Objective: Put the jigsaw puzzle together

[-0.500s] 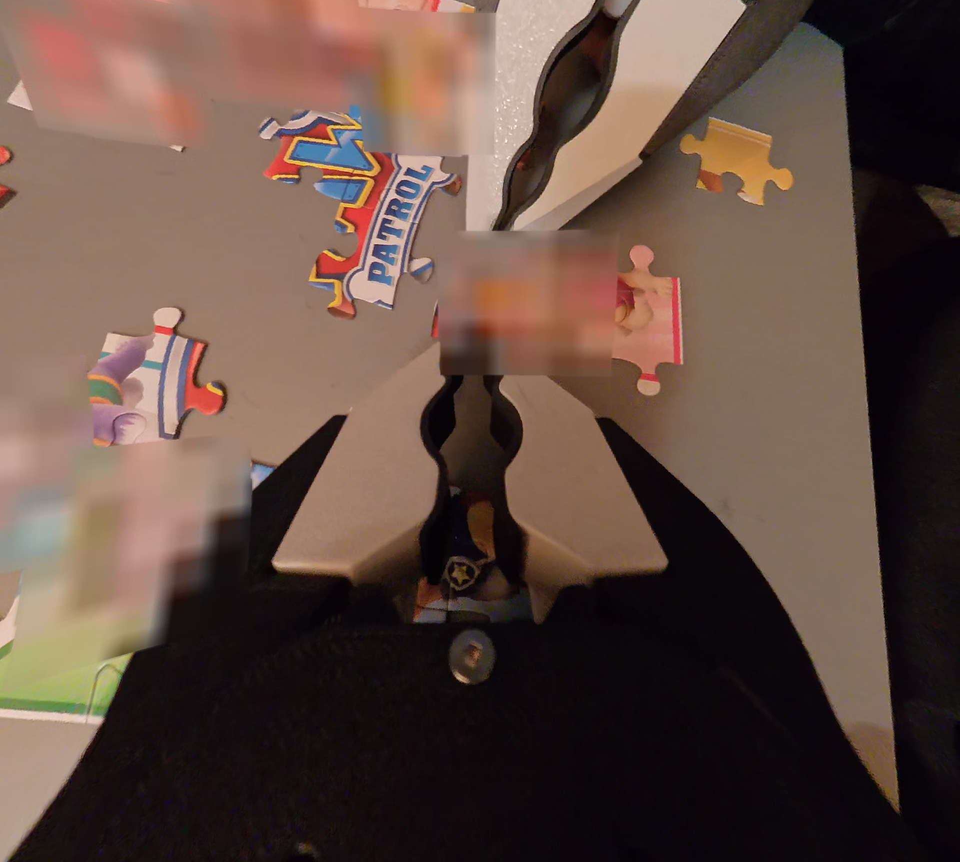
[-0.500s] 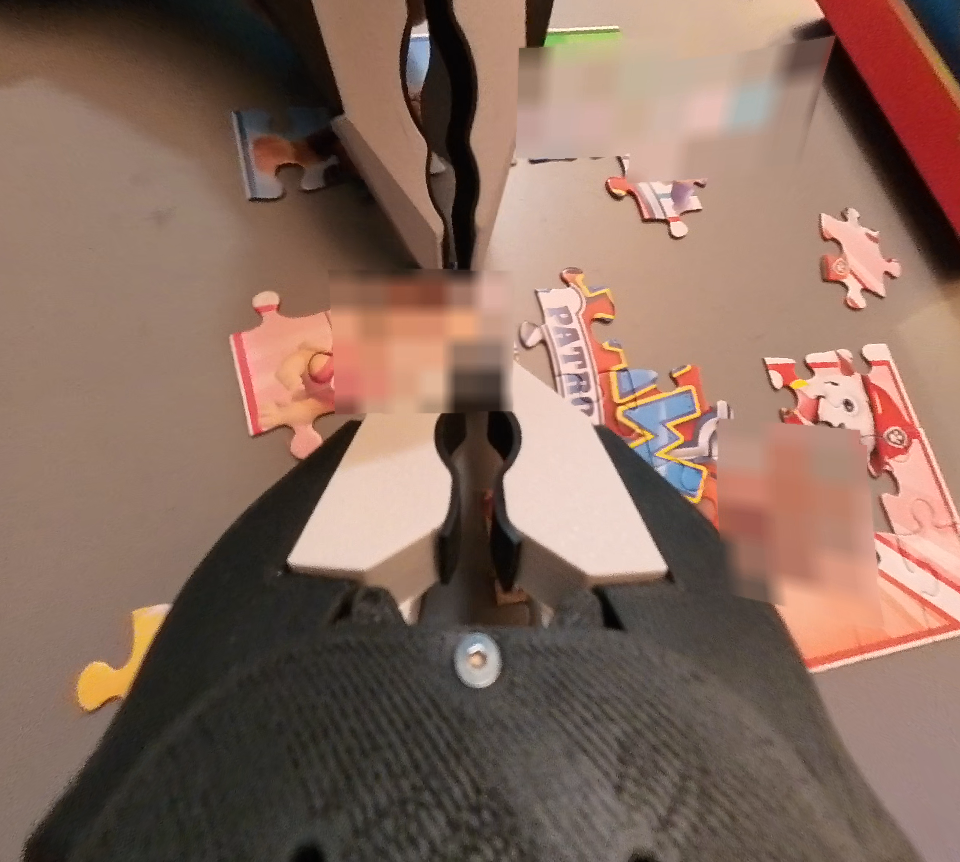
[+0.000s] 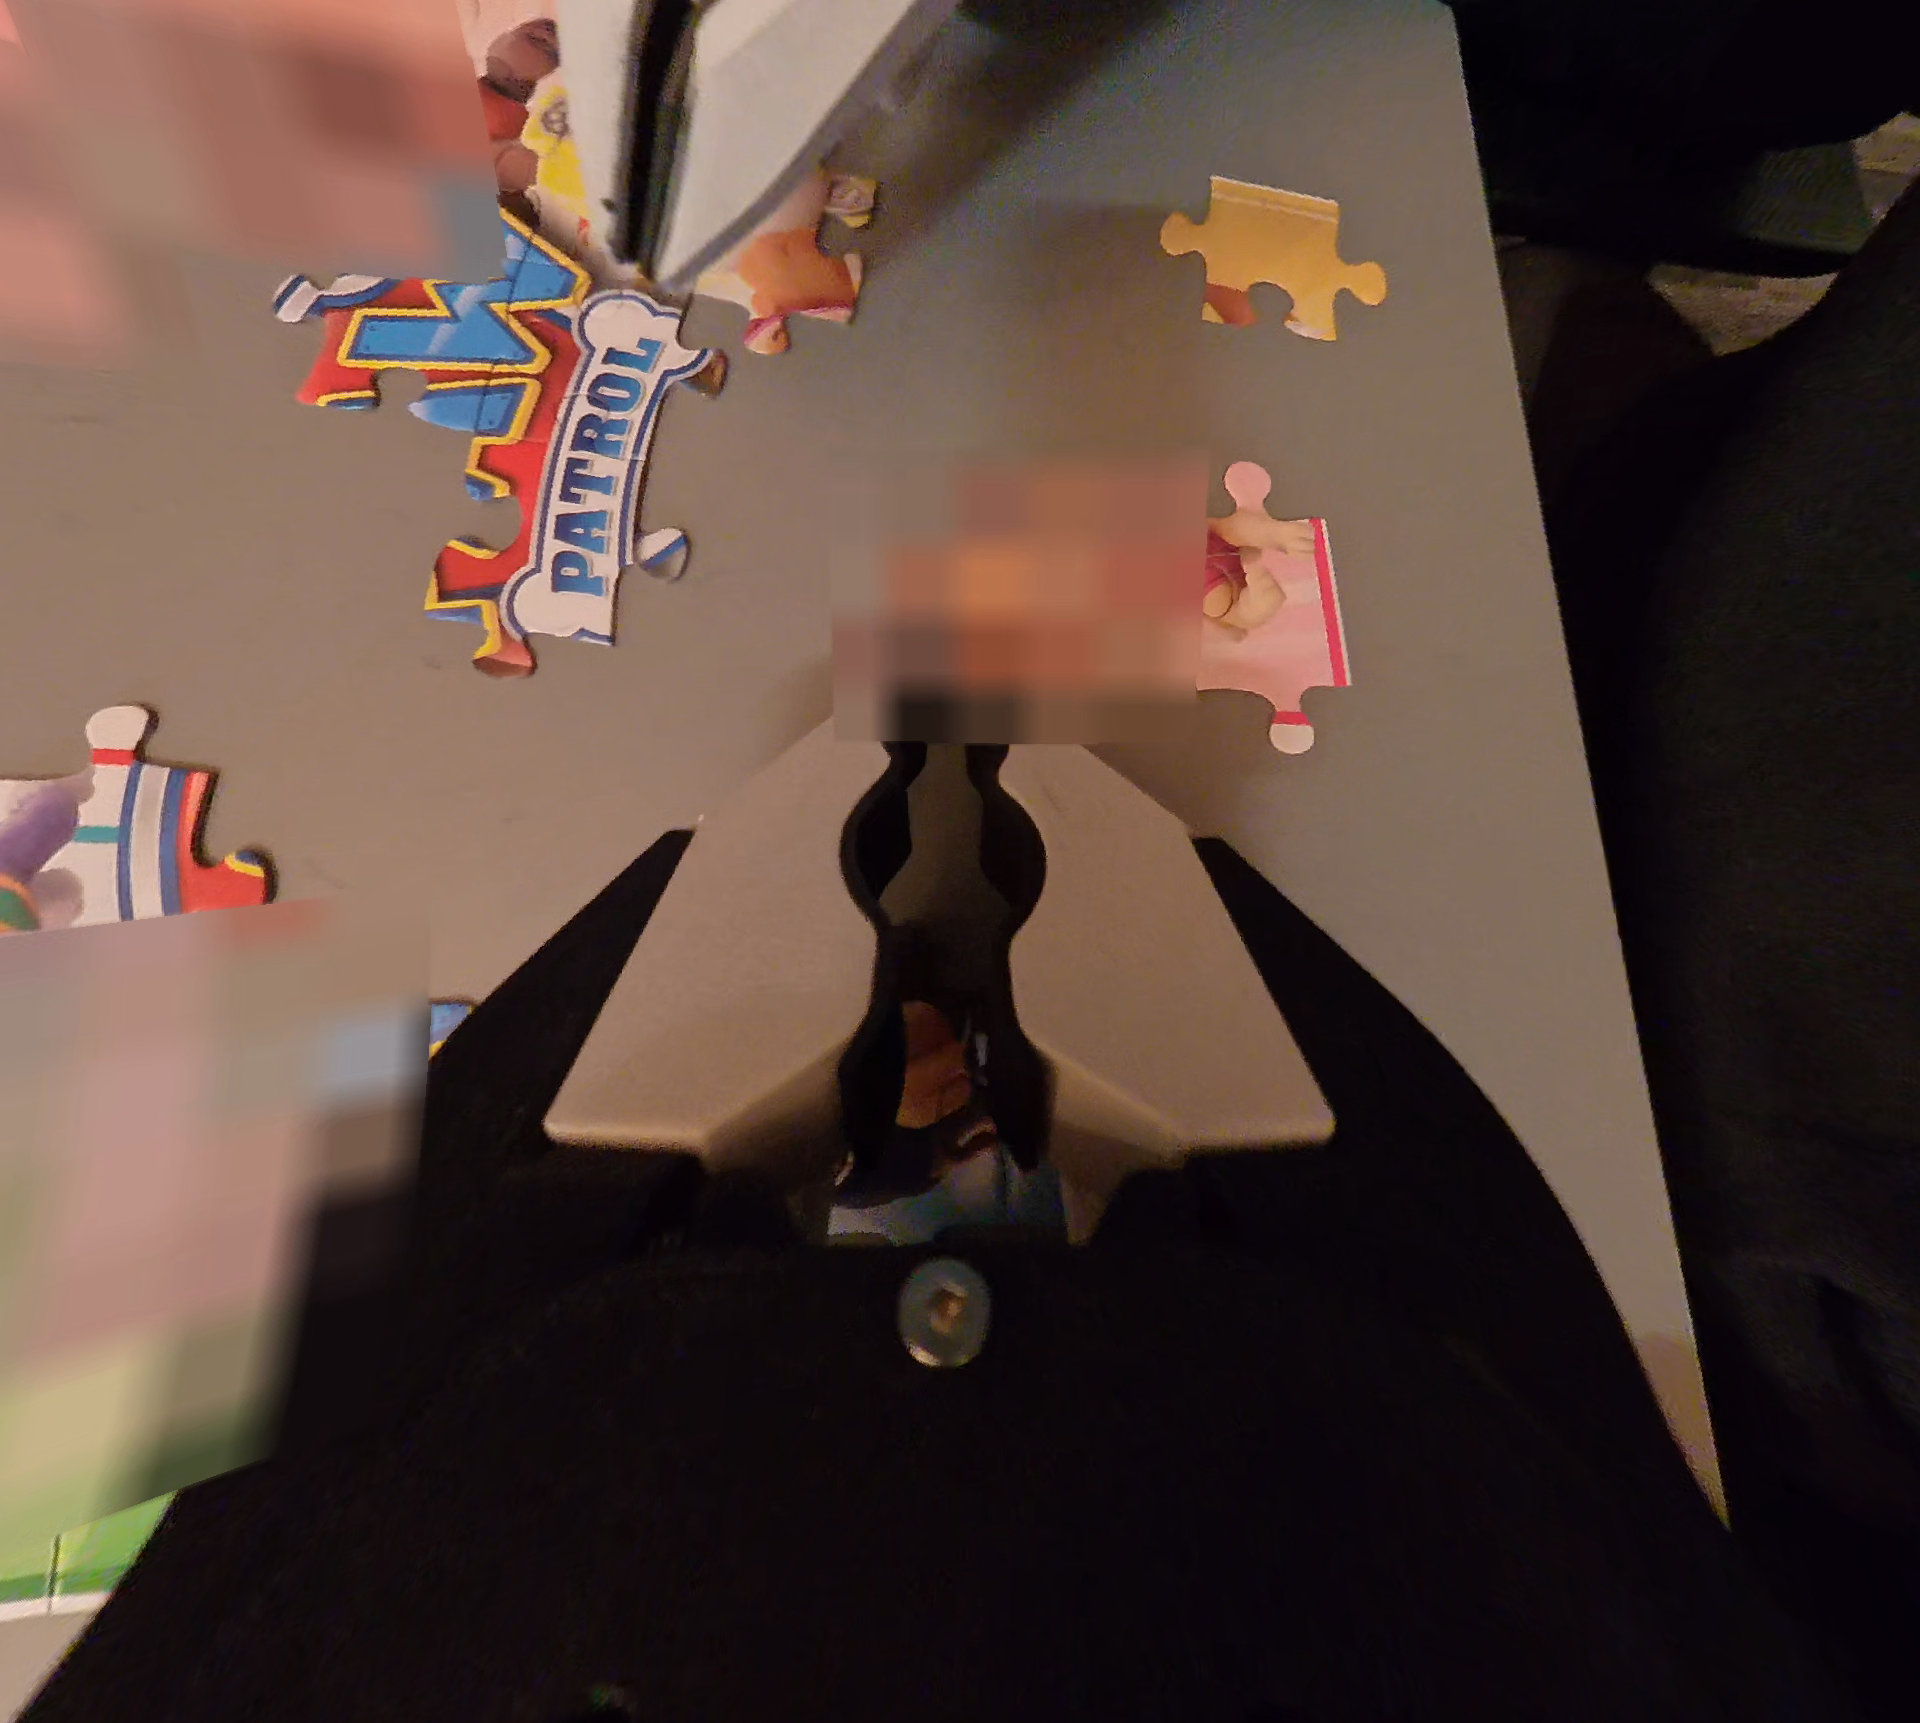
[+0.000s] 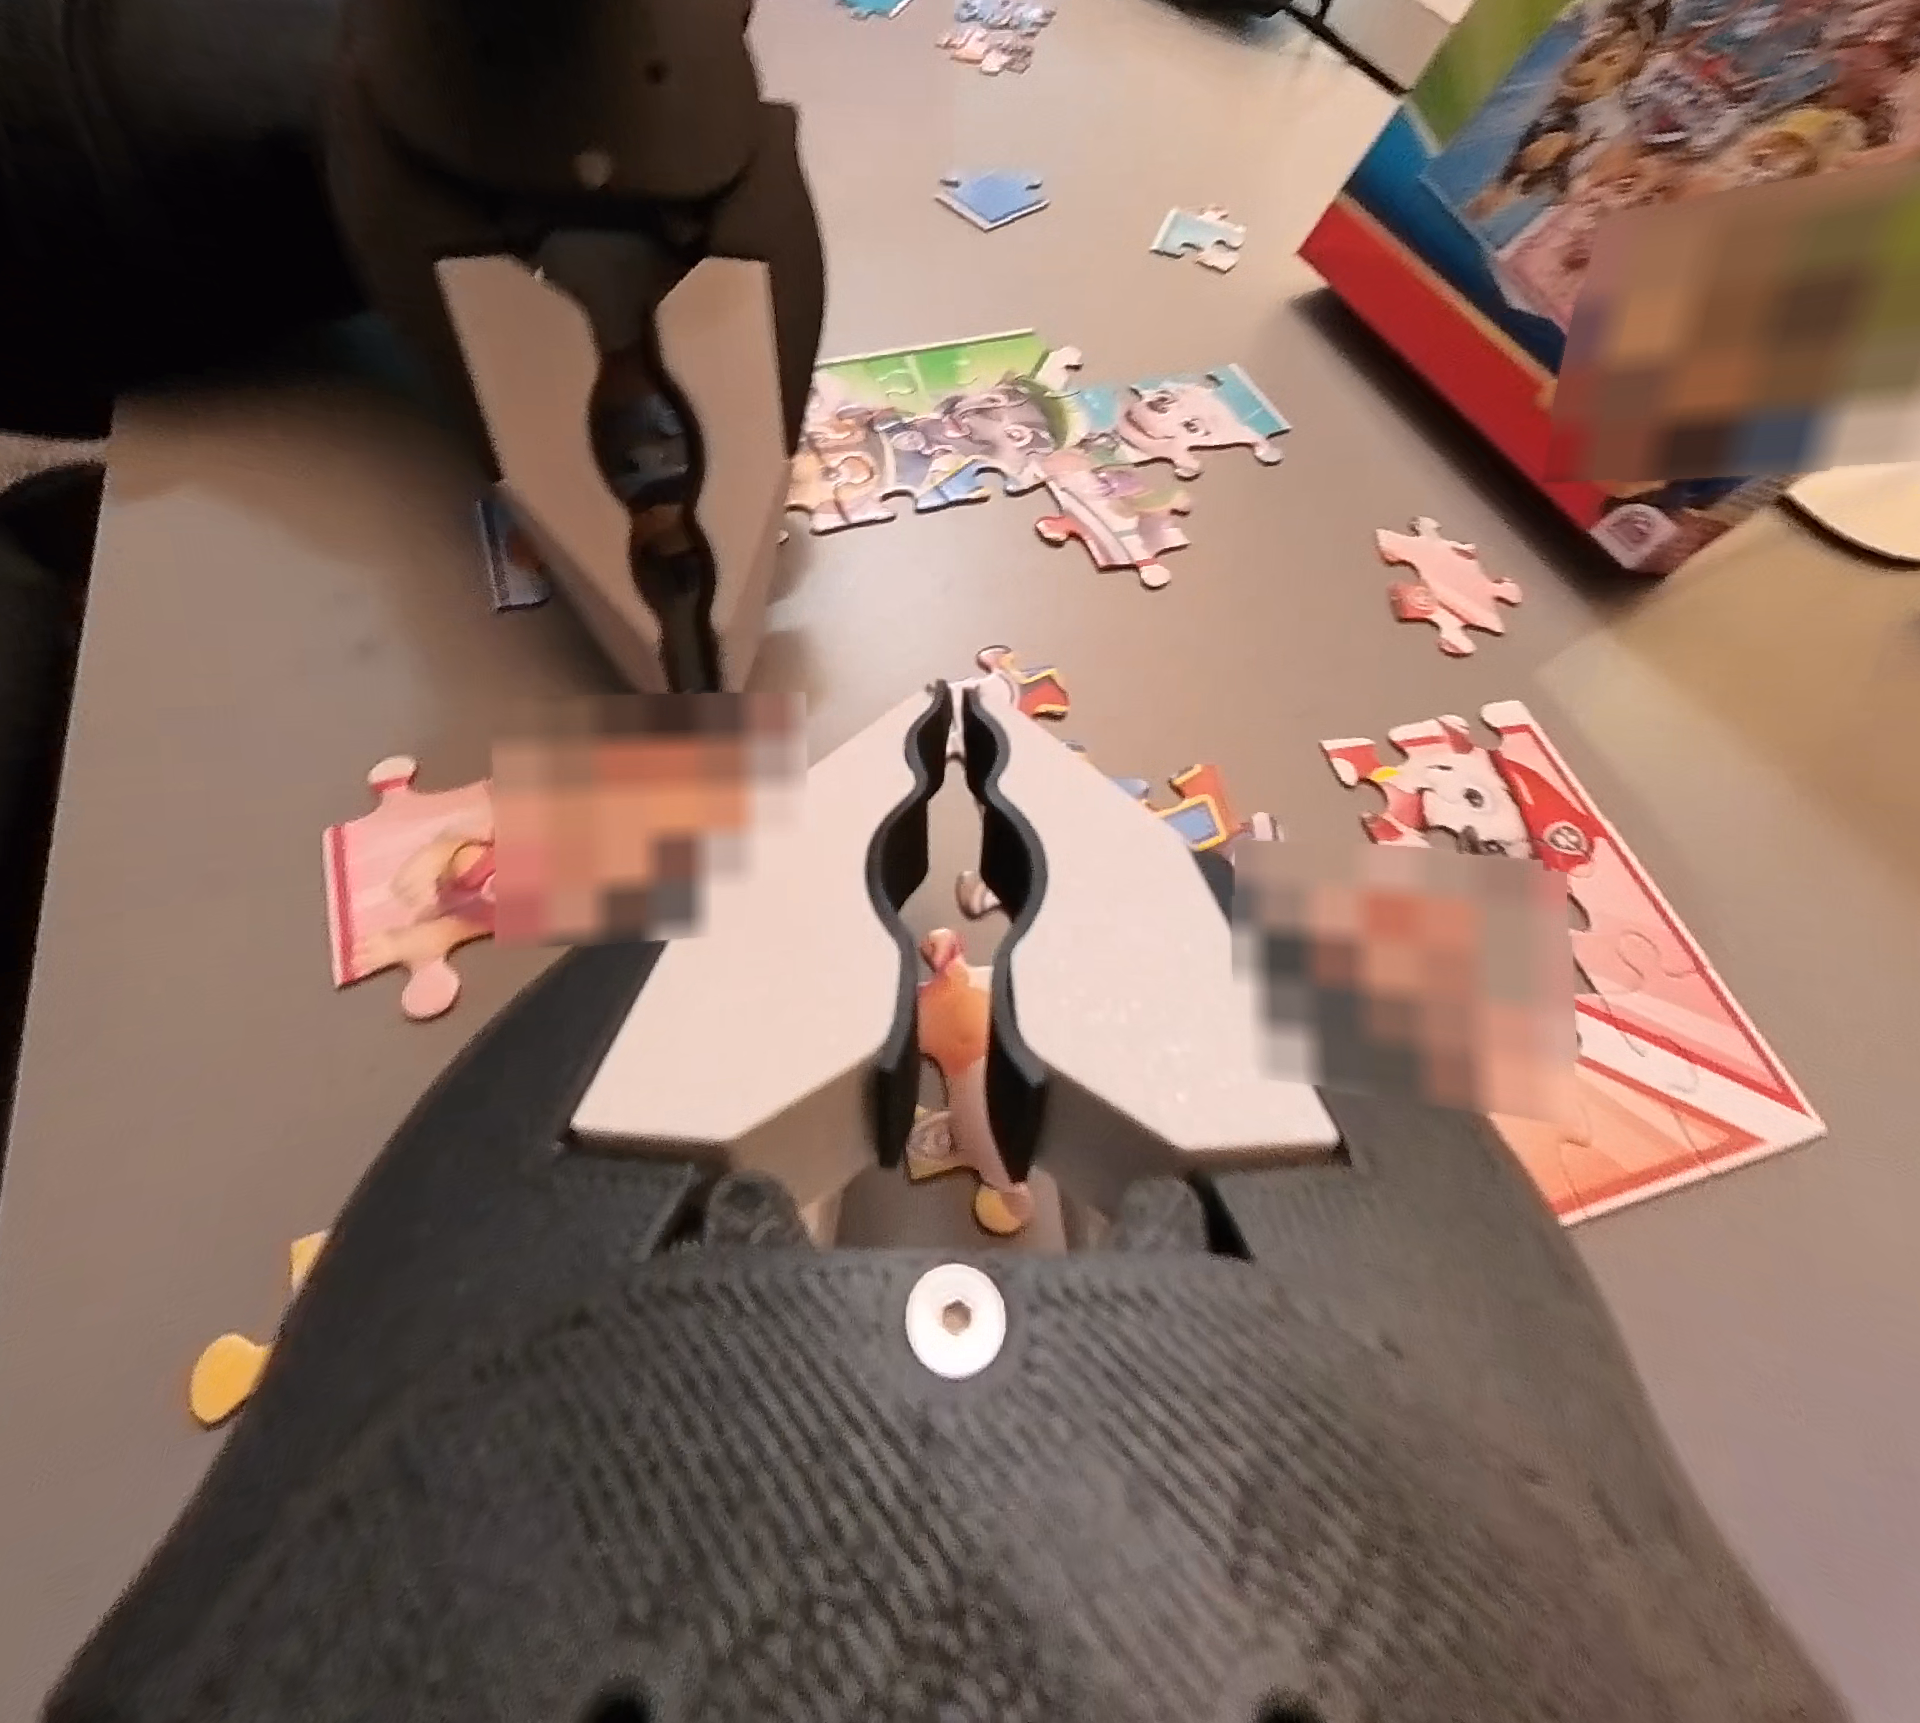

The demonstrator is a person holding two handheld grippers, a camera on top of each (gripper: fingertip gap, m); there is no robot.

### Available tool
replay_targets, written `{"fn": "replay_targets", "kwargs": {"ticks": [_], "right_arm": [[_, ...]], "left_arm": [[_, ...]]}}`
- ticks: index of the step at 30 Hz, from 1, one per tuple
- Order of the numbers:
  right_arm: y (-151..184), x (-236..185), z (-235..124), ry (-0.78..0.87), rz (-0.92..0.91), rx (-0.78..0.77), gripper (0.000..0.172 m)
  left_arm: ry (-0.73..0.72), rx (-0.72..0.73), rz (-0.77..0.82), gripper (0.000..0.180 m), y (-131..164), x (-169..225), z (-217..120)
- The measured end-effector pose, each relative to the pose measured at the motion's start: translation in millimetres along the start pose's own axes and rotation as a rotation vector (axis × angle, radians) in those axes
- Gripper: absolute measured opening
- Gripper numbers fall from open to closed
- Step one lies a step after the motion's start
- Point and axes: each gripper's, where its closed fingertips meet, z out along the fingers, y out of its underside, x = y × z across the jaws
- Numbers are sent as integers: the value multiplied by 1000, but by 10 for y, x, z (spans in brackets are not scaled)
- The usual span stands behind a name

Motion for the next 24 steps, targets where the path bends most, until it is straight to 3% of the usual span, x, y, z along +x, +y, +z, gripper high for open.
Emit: {"fn": "replay_targets", "kwargs": {"ticks": [15,24], "right_arm": [[22,91,-27,42,7,2,0],[-97,208,-141,78,71,88,0]], "left_arm": [[-23,2,-2,4,-9,-33,1],[-24,64,-41,8,-74,-77,-64]]}}
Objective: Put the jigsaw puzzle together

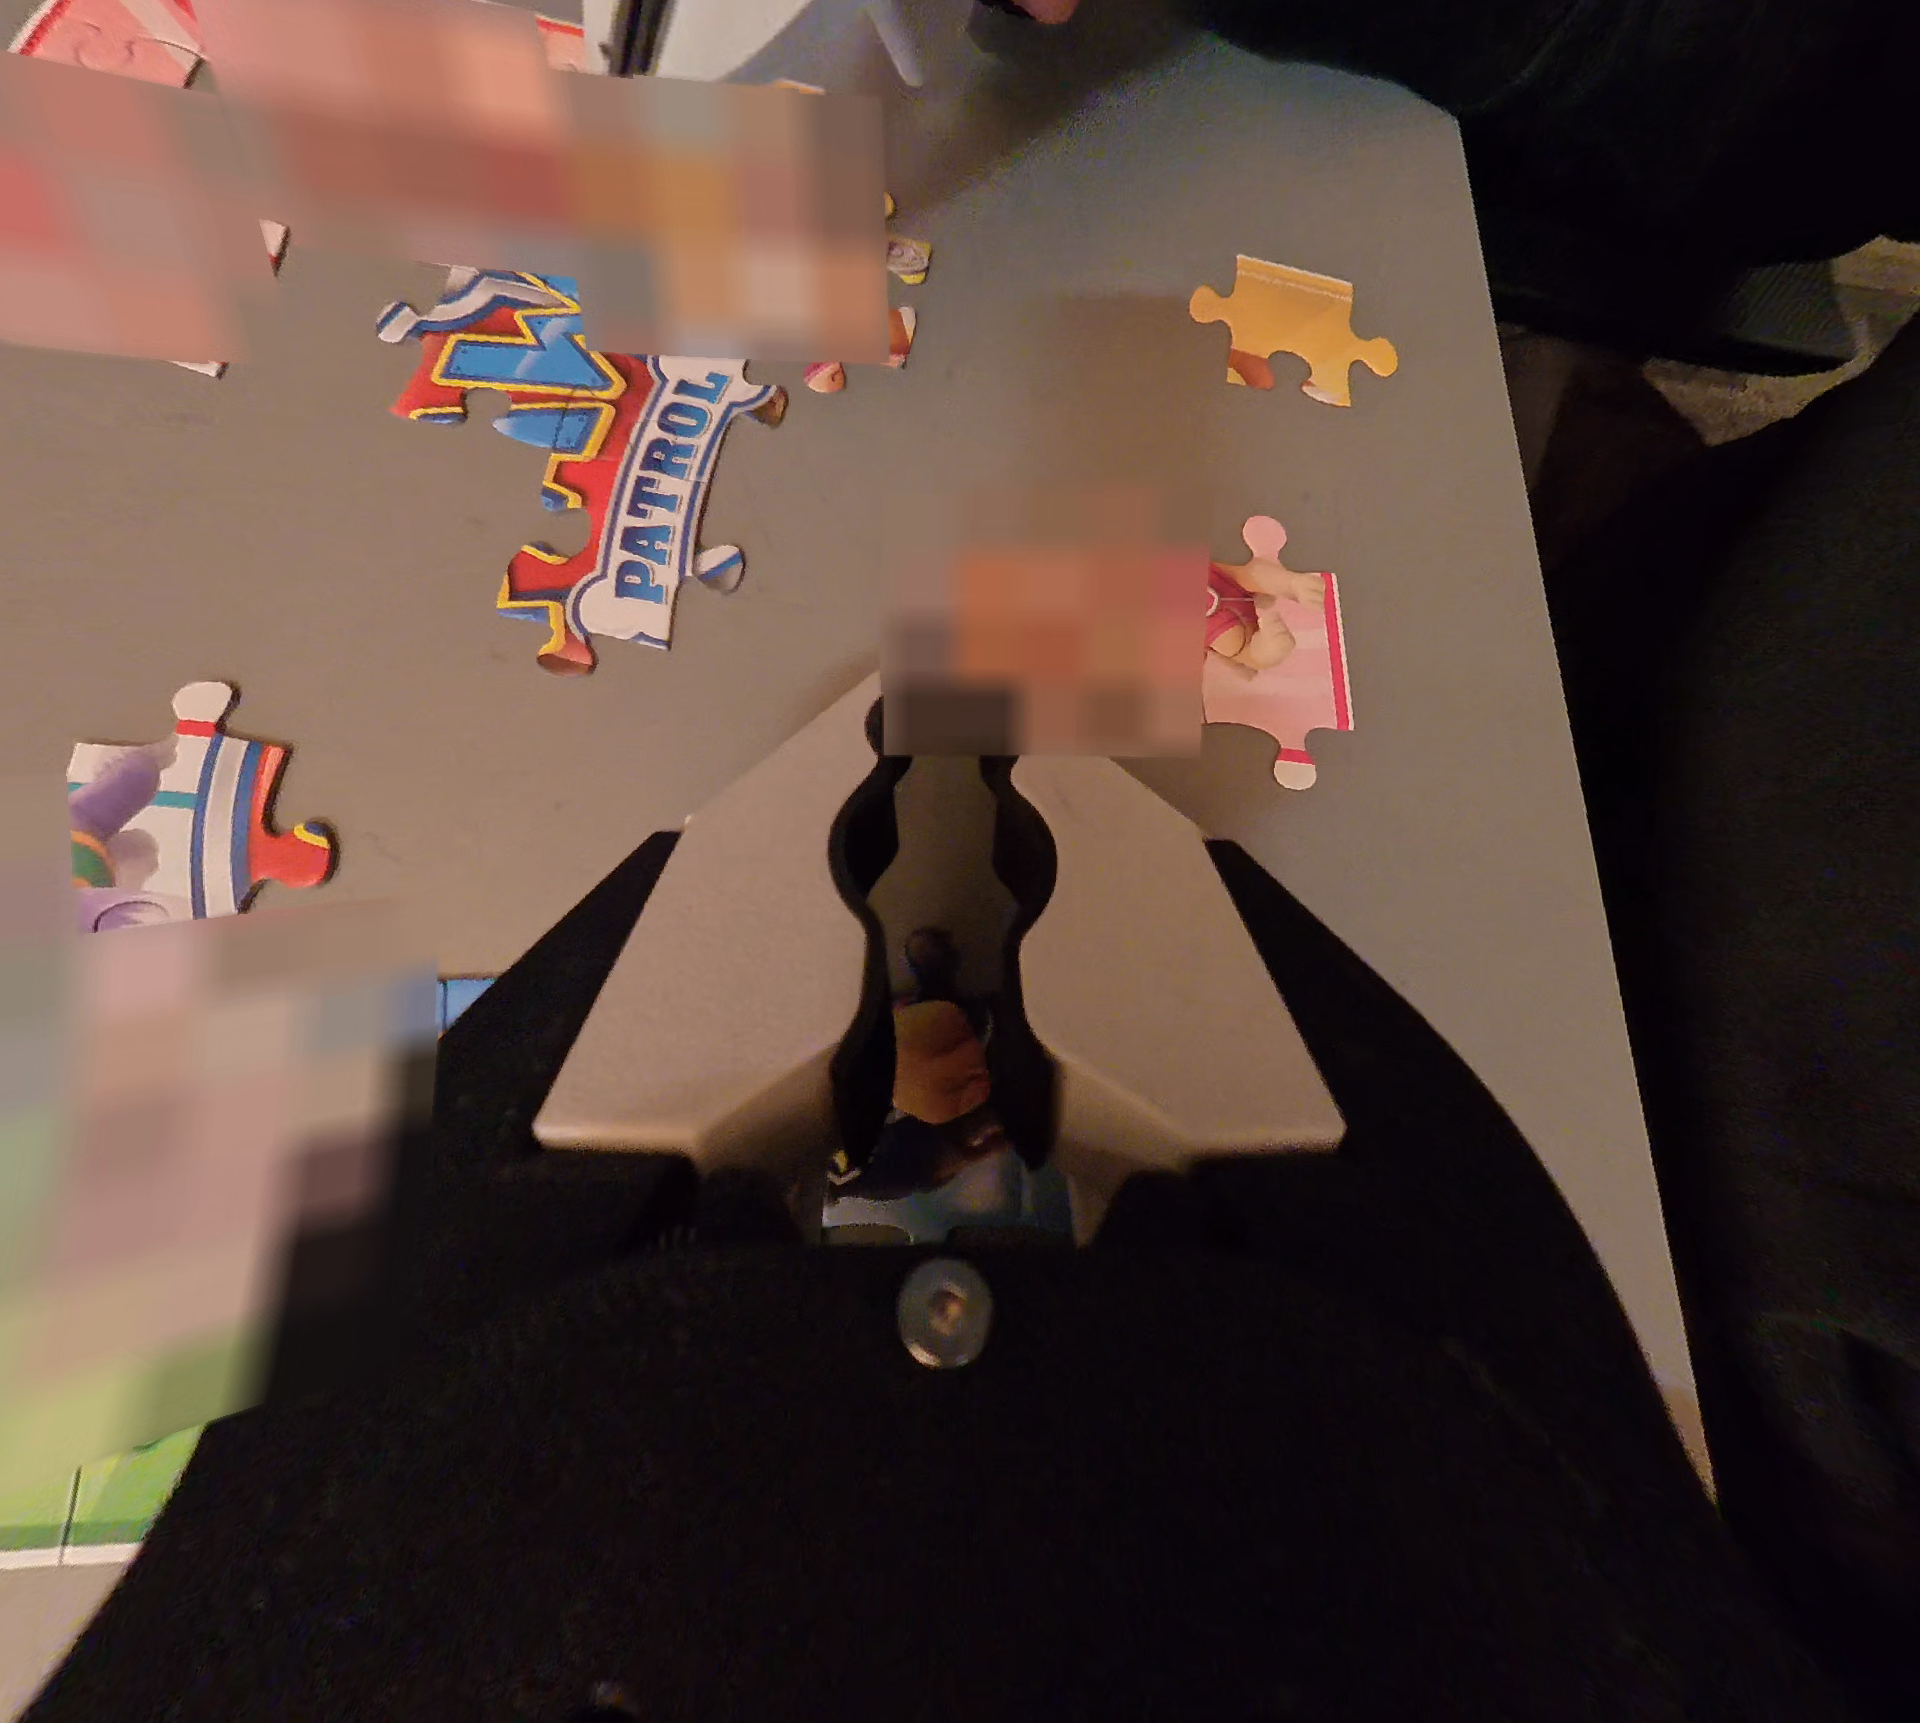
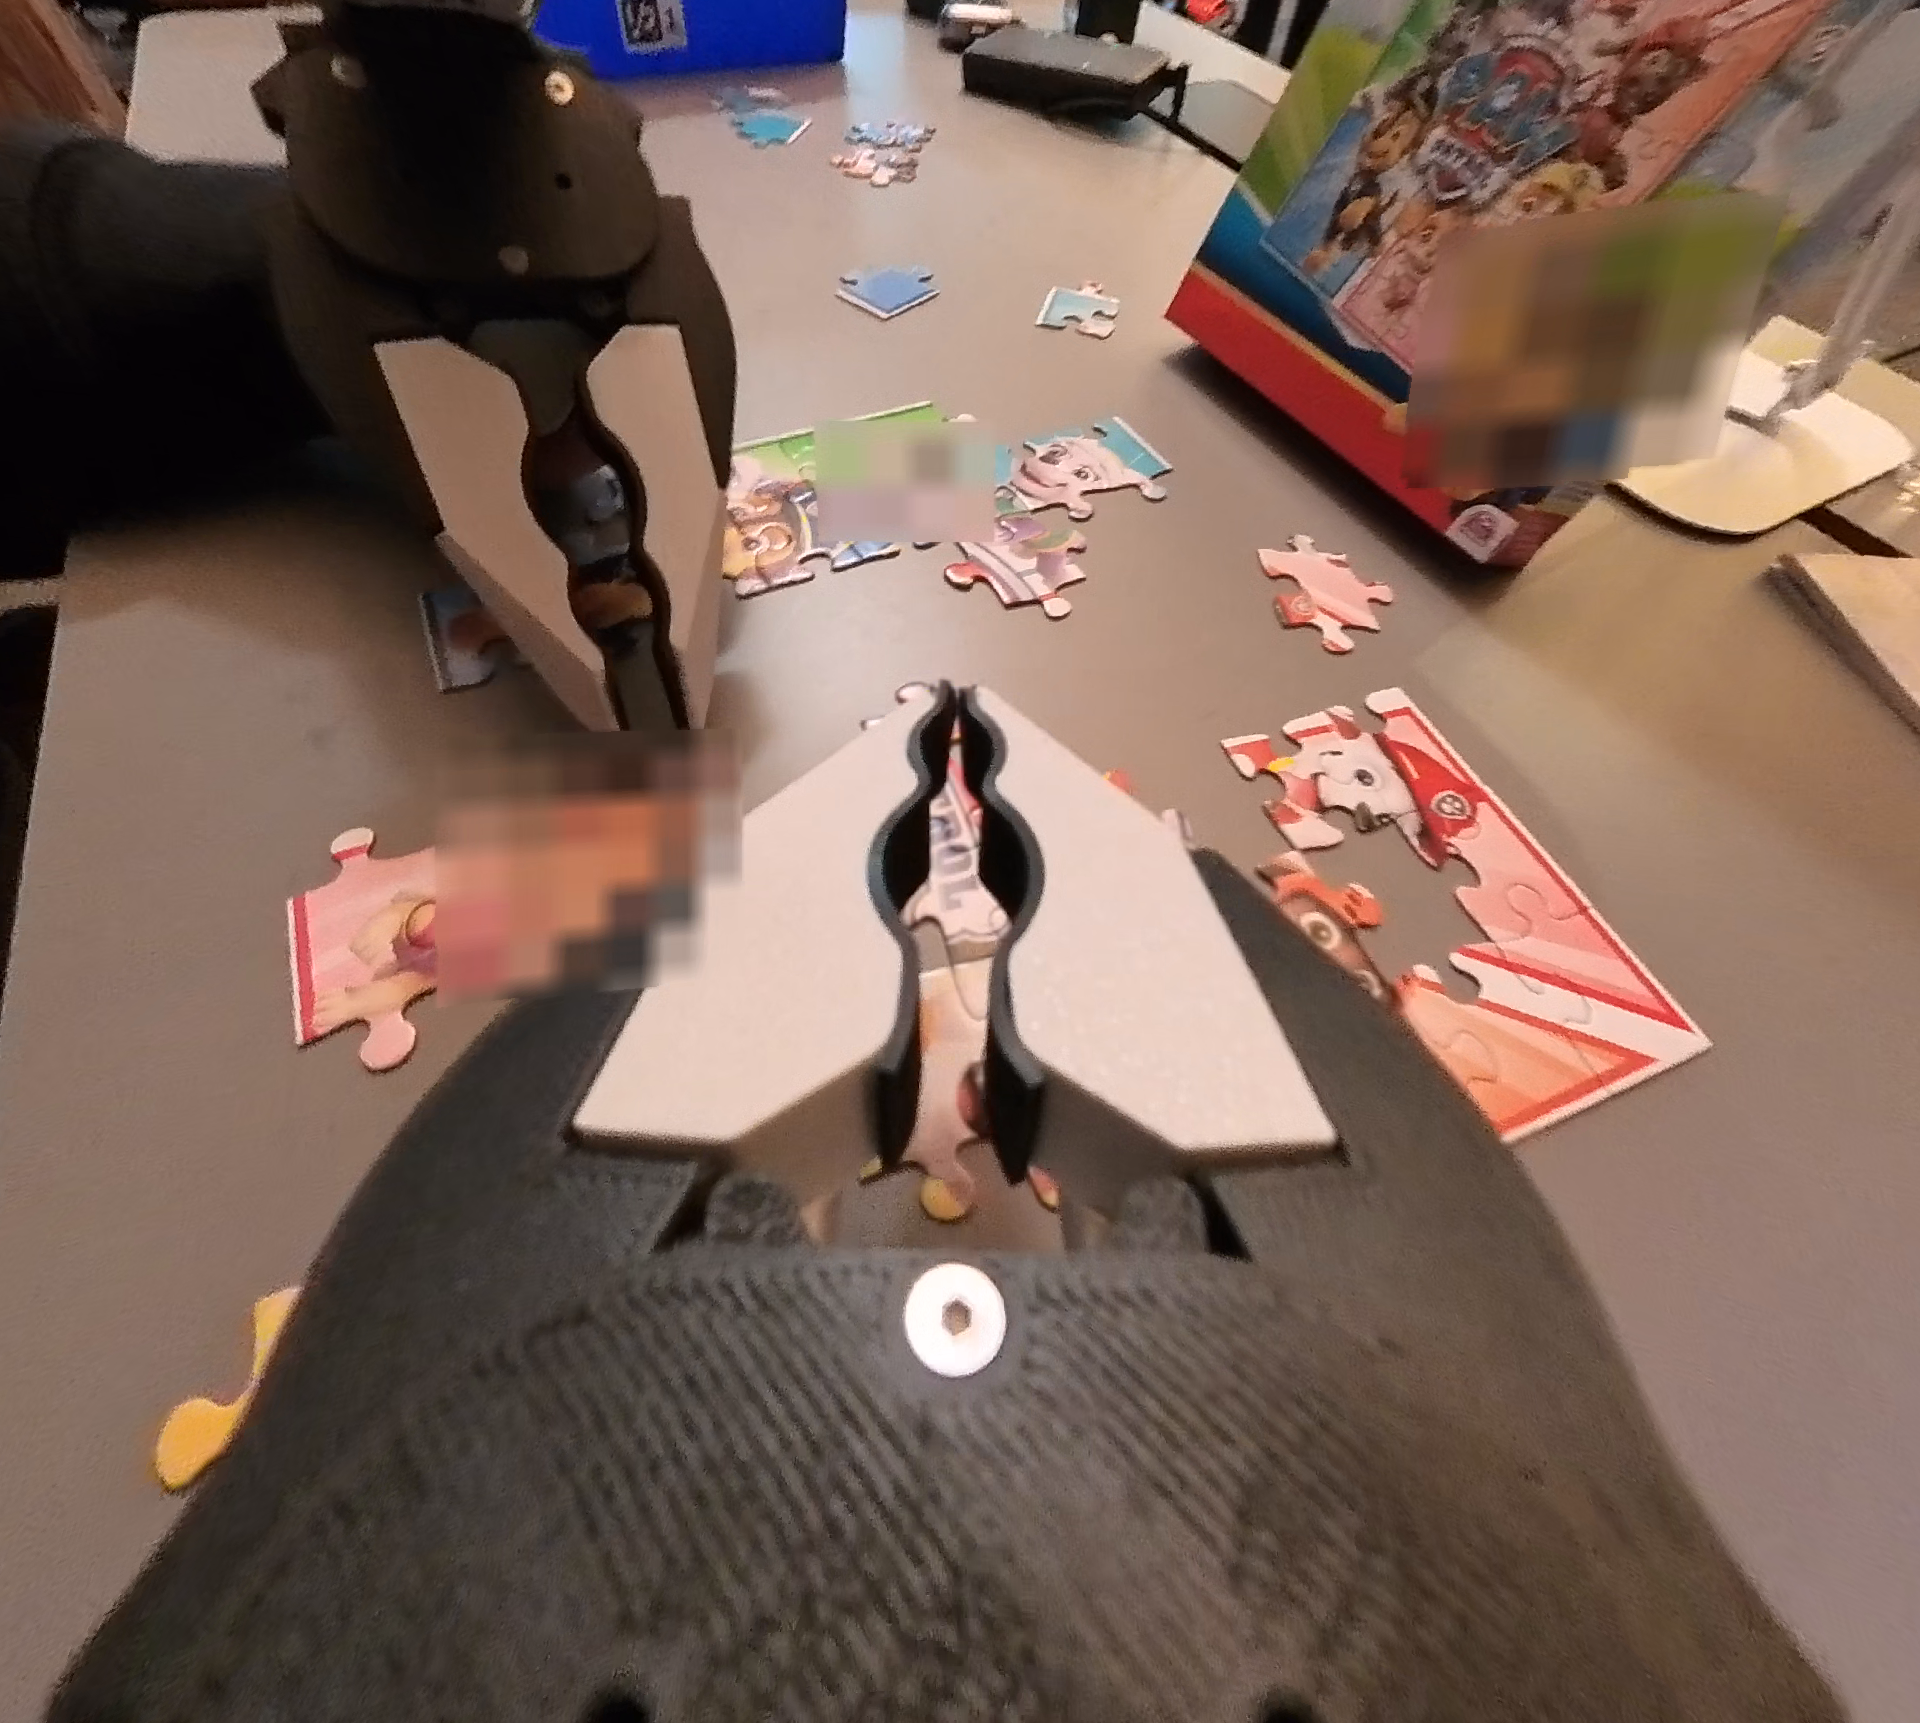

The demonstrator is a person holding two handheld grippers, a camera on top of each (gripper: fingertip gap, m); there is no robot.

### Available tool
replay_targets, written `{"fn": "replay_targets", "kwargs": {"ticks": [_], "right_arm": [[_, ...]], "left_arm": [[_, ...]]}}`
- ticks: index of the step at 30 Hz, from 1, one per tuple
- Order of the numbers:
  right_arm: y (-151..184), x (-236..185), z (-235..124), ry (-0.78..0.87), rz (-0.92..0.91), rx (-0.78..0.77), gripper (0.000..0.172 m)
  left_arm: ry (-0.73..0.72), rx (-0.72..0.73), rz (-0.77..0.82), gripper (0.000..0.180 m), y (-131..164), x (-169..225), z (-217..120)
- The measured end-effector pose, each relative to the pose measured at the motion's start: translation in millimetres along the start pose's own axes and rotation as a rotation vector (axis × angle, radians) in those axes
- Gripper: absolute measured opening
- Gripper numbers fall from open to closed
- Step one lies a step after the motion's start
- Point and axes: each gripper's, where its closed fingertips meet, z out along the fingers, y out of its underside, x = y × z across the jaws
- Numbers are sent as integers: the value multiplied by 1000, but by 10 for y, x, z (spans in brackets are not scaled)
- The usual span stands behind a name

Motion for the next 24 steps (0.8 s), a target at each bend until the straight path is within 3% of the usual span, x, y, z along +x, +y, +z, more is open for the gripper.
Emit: {"fn": "replay_targets", "kwargs": {"ticks": [10,14,19,24], "right_arm": [[-193,342,-287,55,208,190,0],[-175,371,-316,39,246,197,9],[144,280,-140,31,218,-18,21],[372,87,13,-33,155,-179,62]], "left_arm": [[-22,-1,-49,15,8,-82,-3],[-18,15,-54,18,-9,-84,-20],[1,70,-100,23,-62,-114,-79],[-25,91,-100,24,-79,-155,-110]]}}
